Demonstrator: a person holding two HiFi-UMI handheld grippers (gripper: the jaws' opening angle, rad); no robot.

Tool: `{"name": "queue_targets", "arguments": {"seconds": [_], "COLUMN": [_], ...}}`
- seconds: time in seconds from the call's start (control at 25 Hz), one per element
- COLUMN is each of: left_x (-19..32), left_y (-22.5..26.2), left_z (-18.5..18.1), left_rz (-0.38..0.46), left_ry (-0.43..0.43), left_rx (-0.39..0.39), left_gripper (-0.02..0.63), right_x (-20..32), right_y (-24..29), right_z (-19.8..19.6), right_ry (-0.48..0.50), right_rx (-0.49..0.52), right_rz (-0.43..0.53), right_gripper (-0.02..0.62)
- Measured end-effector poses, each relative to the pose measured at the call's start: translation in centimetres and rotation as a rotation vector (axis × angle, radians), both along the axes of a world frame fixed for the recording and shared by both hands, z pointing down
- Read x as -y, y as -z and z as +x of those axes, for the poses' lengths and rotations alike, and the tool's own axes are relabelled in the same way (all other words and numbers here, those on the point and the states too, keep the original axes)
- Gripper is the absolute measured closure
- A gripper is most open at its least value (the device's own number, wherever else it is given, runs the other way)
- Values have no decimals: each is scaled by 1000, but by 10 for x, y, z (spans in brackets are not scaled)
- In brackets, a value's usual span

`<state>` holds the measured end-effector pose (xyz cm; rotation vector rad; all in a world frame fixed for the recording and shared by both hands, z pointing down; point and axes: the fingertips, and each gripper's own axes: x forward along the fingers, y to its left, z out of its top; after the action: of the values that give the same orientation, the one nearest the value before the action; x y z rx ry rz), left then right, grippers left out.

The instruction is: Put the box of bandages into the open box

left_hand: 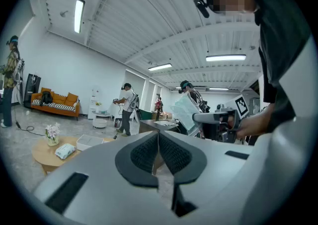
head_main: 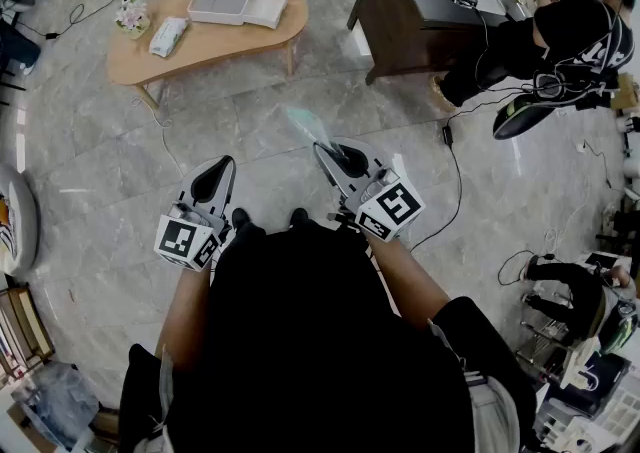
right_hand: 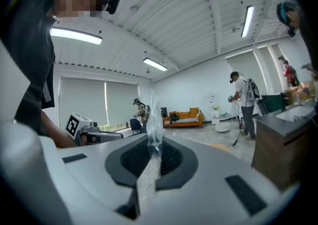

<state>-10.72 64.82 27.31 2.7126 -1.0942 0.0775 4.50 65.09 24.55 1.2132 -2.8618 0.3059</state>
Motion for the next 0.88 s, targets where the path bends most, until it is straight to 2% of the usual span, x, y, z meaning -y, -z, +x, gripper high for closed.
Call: {"name": "queue_targets", "arguments": {"seconds": [0.2,0.4,0.68,0.88], "left_x": [2,-7,-12,-22], "left_y": [-7,-6,-1,4], "left_z": [2,10,19,24], "left_rz": [-17,-36,-39,-42], "left_ry": [-13,-51,-45,-46], "left_rx": [26,-2,-8,-18], "left_gripper": [588,588,588,588], "right_x": [-7,-12,-12,-17], "right_y": [3,-6,1,3], "right_z": [4,9,19,22], "right_ry": [13,28,63,92], "right_rx": [14,41,111,120], "right_rz": [20,-10,0,4], "right_gripper": [575,575,575,575]}}
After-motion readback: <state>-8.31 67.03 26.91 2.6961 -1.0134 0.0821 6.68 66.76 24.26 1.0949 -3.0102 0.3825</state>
